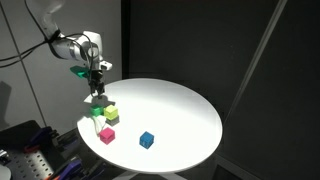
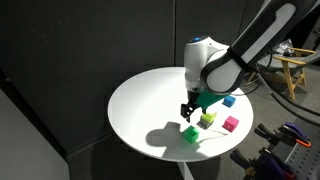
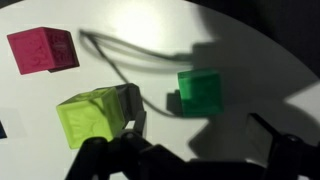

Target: Pick up the green block and put it on the lime green block

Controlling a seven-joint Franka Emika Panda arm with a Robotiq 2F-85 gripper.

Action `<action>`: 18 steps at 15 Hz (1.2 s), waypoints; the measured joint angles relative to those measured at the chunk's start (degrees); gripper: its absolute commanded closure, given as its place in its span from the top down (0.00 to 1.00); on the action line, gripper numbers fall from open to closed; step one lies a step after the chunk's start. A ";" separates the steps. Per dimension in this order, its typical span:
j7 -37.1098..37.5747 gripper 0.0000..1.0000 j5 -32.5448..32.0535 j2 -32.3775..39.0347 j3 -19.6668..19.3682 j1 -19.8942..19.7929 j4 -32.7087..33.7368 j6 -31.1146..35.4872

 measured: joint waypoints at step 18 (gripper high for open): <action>-0.03 1.00 0.00 7.47 -5.19 6.23 1.34 6.48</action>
